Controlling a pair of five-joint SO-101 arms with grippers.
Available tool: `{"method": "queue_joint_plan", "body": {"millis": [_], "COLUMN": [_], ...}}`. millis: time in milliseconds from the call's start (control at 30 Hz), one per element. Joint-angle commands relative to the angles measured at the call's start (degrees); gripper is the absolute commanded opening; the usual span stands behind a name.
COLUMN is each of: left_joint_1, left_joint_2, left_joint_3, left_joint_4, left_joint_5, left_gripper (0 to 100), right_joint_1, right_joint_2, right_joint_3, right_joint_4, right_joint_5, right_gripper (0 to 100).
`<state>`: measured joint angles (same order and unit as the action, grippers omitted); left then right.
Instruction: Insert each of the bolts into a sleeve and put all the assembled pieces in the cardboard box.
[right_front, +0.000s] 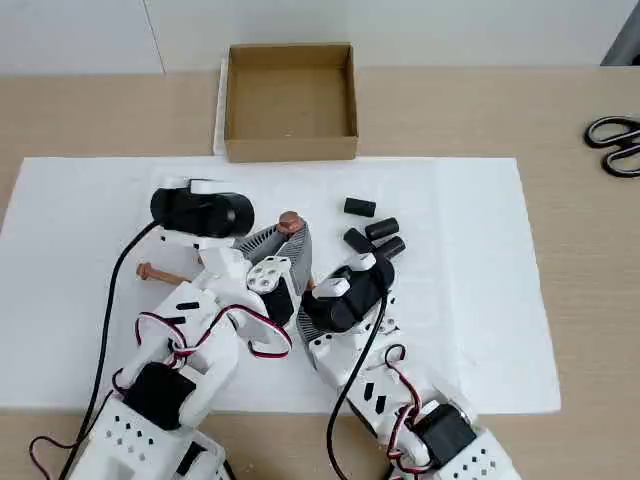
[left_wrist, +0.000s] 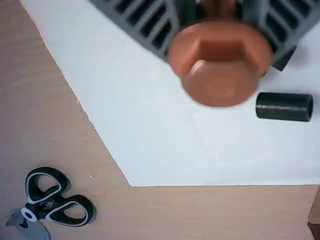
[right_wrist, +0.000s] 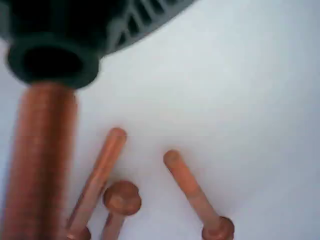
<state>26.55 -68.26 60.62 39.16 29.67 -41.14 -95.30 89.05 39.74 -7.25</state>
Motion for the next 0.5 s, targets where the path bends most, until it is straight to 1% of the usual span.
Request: {"method": "queue_joint_plan", "body": {"millis": [0, 467], "left_joint_1": [0.0, 0.0], "left_joint_2": [-0.1, -0.1], "left_joint_3": [-0.5, 2.0], "left_joint_4": [-0.1, 0.2], "left_joint_5": [0.6, 0.5], "left_gripper": [1, 1], "right_joint_1": [-0.4, -0.4], "right_joint_2": [-0.9, -0.9], "right_joint_3": [-0.4, -0.4], "right_joint_4": [-1.5, -1.5], "right_joint_5": [-0.6, -0.4], "right_gripper": [0.4, 0.4]}}
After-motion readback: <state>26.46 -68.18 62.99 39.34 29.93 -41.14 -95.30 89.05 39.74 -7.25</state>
